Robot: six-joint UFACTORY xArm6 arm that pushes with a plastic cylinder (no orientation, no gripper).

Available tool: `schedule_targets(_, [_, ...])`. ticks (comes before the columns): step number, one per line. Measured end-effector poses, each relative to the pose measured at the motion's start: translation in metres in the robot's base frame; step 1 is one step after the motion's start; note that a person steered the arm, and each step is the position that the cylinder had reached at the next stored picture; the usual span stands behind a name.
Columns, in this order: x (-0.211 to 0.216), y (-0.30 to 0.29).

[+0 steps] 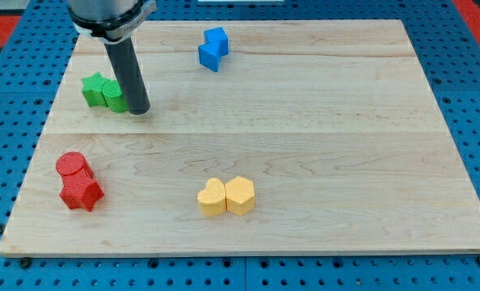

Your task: Move the blue cube to the top center of the board

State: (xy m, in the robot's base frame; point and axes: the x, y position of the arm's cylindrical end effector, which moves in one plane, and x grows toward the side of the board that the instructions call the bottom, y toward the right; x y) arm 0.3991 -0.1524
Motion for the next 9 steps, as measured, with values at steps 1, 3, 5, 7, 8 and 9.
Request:
schedule_targets(1, [0.005, 0.0])
schedule_targets(3, [0.016, 0.033])
schedule_targets(5, [-0.084, 0.056])
schedule_targets(7, [-0.093, 0.06])
schedule_targets(8, [-0.12, 0.082])
schedule_targets(9, [-0.122, 0.089])
